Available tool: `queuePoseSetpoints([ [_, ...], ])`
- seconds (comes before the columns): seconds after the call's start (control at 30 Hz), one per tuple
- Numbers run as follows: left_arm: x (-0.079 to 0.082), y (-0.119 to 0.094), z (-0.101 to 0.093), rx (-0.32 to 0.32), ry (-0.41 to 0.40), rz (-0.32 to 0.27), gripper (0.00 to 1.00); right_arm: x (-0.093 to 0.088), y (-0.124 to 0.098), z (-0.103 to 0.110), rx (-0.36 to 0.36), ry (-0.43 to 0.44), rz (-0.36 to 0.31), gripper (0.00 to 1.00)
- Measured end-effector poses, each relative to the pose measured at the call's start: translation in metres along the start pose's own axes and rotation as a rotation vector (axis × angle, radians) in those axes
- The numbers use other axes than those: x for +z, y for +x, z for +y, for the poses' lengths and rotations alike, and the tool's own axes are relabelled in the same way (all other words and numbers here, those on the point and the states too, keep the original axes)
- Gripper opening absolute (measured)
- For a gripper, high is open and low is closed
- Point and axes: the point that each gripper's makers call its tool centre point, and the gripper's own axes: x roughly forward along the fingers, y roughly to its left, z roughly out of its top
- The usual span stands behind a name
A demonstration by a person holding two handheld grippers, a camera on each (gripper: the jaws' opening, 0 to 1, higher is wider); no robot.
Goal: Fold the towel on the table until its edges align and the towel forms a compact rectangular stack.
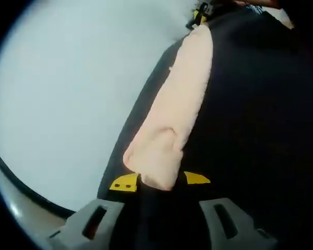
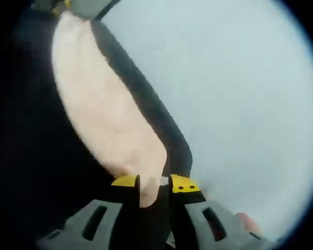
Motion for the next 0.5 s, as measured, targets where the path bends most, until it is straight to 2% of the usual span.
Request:
queuePoseSetpoints([
  [0.1,-0.002,0.008,0.002,0.007,0.024,0.016,0.29,-0.002,0.000,0.027,0.085,-0.024,-0.018,0.37],
  [0.17,0.004,0.012,0.000,0.004,0.023,0.003,0.32,-0.001,0.004,0.022,0.041,-0.074,-0.016,0.33],
  [0.27,0.000,0.017,-0.005,-0.016,0.056,0.022,0.33,0.007,0.021,0.020,0.011,-0.159,-0.045,0.35],
  [0.37,-0.004,0.024,-0.010,-0.016,0.145,0.046,0.33,0.009,0.033,0.024,0.018,-0.244,-0.034,0.26],
  [0.4,-0.003,0.027,-0.011,-0.003,0.178,0.034,0.29,0.007,0.039,0.025,0.018,-0.241,-0.031,0.22],
  [0.47,-0.005,0.032,-0.017,-0.008,0.153,0.044,0.24,0.002,0.042,0.026,0.021,-0.264,-0.002,0.15],
  [0.5,-0.011,0.033,-0.018,0.000,0.140,0.065,0.10,-0.003,0.043,0.028,0.028,-0.265,0.013,0.09],
])
